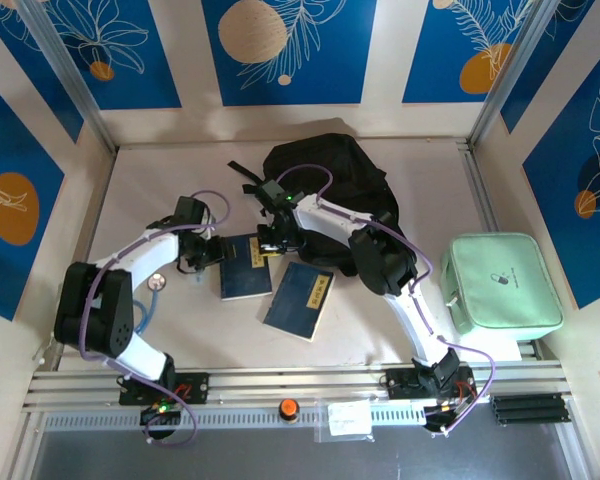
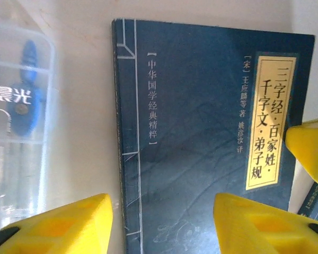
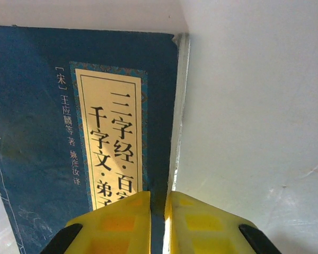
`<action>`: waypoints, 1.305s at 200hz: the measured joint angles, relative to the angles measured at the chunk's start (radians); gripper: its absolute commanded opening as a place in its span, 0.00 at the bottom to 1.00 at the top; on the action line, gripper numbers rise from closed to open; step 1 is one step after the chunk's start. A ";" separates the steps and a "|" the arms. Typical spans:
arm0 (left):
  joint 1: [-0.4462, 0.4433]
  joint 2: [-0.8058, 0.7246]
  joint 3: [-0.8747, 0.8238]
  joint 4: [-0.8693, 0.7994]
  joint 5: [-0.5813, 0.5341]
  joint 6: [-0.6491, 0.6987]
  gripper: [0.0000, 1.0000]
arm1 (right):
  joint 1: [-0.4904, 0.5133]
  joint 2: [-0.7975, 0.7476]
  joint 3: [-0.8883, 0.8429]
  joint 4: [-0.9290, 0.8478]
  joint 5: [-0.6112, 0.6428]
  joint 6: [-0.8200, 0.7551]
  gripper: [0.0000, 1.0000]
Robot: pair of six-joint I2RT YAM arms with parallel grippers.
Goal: Pack the student bag
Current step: Move the book to the center of the table, then pick up the book at the center of the table.
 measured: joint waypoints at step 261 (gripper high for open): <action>0.064 0.013 0.008 0.030 0.241 -0.004 0.39 | -0.012 -0.032 -0.068 0.056 -0.006 0.046 0.13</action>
